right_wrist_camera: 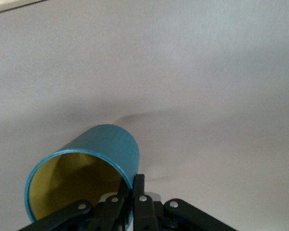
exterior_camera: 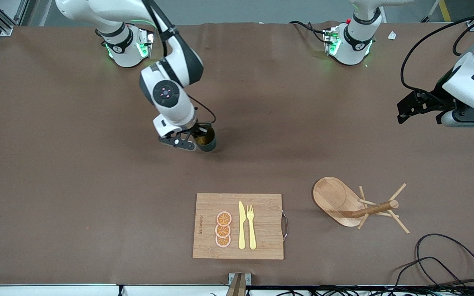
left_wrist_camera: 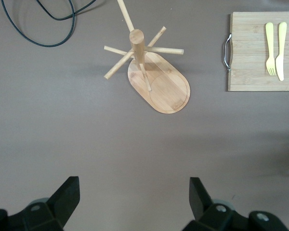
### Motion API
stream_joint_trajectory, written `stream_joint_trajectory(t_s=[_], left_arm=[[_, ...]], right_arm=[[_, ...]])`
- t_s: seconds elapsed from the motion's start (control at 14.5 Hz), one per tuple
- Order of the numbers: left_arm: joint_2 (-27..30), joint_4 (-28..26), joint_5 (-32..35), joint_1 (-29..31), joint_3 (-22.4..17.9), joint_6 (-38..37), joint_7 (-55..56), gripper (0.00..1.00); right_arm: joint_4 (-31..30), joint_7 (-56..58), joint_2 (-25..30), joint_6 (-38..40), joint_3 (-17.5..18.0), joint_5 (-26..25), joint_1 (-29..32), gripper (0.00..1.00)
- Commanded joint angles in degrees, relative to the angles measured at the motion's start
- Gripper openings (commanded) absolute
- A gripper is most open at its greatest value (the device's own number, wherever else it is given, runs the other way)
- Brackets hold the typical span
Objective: Transfer cup from left to right arm and place
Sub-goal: 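Carry the mug with the right gripper away from the stand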
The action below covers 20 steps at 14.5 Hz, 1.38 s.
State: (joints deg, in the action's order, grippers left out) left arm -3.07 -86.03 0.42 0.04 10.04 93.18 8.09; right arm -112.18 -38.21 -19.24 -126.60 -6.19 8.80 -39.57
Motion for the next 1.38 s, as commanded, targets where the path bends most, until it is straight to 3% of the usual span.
stream_joint_trajectory(t_s=[0.0,0.34,0.62,0.83,1.31], left_arm=[[-0.2,1.0,-1.0,0.2,0.0,-0.9,0.3,1.0],[-0.2,0.9,-0.2,0.2,-0.1,-0.9,-0.9,1.0],[-0.1,0.9,-0.1,1.5,-0.1,-1.0,-7.1,1.0],[0.0,0.9,-0.2,2.4,0.0,-1.2,-4.0,1.0],[-0.1,0.9,-0.1,2.3,0.0,-1.3,-4.0,1.0]], right_arm=[[-3.1,14.1,4.5,1.3,0.8,-0.4,3.6,0.0],[-8.1,45.8,8.9,1.1,0.8,-1.2,14.4,0.0],[-9.1,69.5,9.5,0.4,0.8,-6.4,23.9,0.0],[-9.3,84.5,9.5,-0.8,0.8,-9.1,29.4,0.0],[-14.1,118.6,9.6,-11.1,0.9,-11.0,38.4,0.0]])
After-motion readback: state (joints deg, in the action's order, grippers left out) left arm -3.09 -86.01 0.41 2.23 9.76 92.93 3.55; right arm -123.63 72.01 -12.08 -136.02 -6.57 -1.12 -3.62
